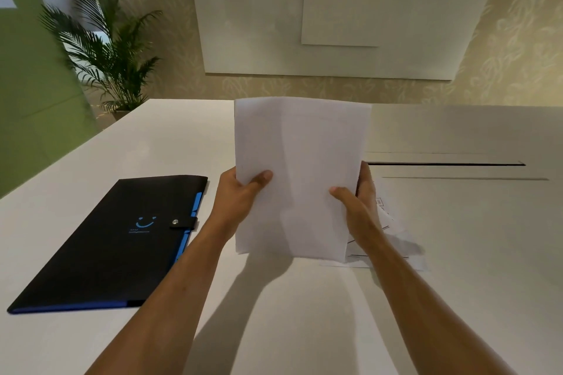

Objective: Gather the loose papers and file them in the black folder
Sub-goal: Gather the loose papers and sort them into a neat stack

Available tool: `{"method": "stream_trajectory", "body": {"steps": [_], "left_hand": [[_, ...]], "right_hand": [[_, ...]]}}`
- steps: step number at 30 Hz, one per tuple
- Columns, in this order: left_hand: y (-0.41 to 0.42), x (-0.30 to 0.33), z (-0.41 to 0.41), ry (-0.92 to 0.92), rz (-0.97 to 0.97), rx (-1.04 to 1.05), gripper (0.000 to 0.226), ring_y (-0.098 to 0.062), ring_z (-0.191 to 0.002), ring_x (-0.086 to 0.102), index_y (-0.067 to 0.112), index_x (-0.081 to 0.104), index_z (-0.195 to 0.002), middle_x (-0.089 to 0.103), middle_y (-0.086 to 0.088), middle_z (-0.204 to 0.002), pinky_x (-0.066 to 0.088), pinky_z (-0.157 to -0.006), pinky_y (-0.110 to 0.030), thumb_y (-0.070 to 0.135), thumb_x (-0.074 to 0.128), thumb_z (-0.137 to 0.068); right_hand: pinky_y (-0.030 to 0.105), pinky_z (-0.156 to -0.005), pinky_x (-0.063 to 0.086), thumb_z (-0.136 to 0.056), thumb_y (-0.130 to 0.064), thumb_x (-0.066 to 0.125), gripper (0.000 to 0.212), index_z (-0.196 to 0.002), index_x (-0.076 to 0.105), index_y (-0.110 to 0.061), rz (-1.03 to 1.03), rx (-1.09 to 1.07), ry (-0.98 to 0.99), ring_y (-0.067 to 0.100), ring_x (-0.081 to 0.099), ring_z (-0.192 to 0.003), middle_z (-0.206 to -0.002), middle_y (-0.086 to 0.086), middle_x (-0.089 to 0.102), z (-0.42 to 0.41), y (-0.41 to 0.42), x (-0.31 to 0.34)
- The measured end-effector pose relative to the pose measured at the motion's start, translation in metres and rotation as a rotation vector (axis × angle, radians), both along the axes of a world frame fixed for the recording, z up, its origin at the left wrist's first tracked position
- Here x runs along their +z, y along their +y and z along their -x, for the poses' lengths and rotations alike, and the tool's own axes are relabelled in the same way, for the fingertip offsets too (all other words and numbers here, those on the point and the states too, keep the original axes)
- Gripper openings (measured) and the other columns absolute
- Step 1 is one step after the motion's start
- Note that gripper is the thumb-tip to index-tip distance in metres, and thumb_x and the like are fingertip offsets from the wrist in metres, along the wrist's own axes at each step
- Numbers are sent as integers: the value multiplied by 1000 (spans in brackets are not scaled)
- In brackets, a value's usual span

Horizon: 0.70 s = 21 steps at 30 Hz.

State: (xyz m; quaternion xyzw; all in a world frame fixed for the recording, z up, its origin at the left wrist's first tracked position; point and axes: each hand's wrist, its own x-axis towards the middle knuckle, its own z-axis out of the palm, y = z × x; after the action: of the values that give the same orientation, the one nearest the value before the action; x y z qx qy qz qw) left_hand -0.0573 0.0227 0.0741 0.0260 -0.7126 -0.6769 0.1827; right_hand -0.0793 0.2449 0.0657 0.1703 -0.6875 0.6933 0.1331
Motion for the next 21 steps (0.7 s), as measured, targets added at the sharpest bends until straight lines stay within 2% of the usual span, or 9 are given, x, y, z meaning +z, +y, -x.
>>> {"method": "stream_trajectory", "body": {"steps": [2, 4, 5, 7, 10, 12, 16, 18, 21], "left_hand": [[-6, -1, 2, -27, -2, 11, 22, -10, -76, 70, 31, 66, -99, 73, 13, -86, 53, -53, -16, 37, 75, -79], [-13, -5, 5, -75, -30, 15, 36, -17, -80, 68, 19, 67, -107, 71, 3, -90, 51, -54, -21, 38, 76, -79], [-16, -8, 6, -111, -51, 19, 40, -20, -83, 66, 15, 66, -111, 71, 0, -93, 50, -56, -25, 38, 76, -79], [-22, -17, 11, -191, -89, 45, 38, -22, -89, 64, 15, 64, -110, 69, -2, -96, 48, -62, -29, 35, 76, -79], [-28, -35, 16, -327, -107, 59, 31, -18, -88, 61, 16, 63, -107, 67, 2, -94, 47, -69, -30, 29, 75, -82], [-33, -49, 20, -438, -89, 56, 39, -21, -92, 60, 11, 60, -119, 67, -2, -102, 47, -79, -34, 26, 72, -85], [-40, -66, 24, -609, -75, 45, 59, -36, -126, 45, 1, 41, -140, 51, -16, -137, 36, -106, -49, 25, 64, -92], [-42, -71, 24, -648, -58, 26, 62, -36, -134, 37, 1, 34, -145, 41, -17, -147, 31, -109, -48, 25, 60, -94], [-45, -76, 24, -680, -32, 22, 57, -34, -137, 33, 0, 35, -144, 38, -14, -150, 30, -107, -43, 23, 57, -96]], "right_hand": [[22, -71, 54, -72, -32, 60, 42, -114, 53, -30, 55, 35, -17, 5, 65, -93, -103, -16, 68, 4, 9, 2], [29, -79, 51, -81, -46, 56, 35, -111, 57, -29, 24, -113, -61, 13, 63, -100, -108, -5, 68, 11, 20, 3], [33, -82, 49, -83, -52, 55, 35, -110, 58, -29, -46, -250, -107, 16, 62, -101, -108, -3, 67, 17, 27, 0], [39, -89, 45, -86, -50, 61, 40, -115, 58, -23, -267, -517, -230, 22, 58, -109, -113, 3, 65, 30, 47, -11], [46, -96, 38, -82, -43, 67, 54, -126, 52, -15, -630, -717, -449, 35, 48, -120, -128, 15, 57, 42, 73, -31], [49, -95, 38, -77, -50, 64, 62, -124, 50, -12, -811, -743, -543, 37, 47, -117, -125, 17, 57, 43, 81, -42], [52, -98, 37, -69, -69, 60, 77, -118, 51, -11, -994, -700, -611, 38, 48, -115, -120, 19, 59, 44, 82, -54], [53, -100, 36, -67, -73, 62, 82, -120, 50, -10, -1071, -666, -615, 38, 47, -117, -122, 19, 58, 45, 80, -53], [53, -101, 37, -66, -75, 66, 88, -124, 50, -10, -1159, -637, -638, 39, 46, -120, -126, 19, 55, 44, 75, -46]]}}
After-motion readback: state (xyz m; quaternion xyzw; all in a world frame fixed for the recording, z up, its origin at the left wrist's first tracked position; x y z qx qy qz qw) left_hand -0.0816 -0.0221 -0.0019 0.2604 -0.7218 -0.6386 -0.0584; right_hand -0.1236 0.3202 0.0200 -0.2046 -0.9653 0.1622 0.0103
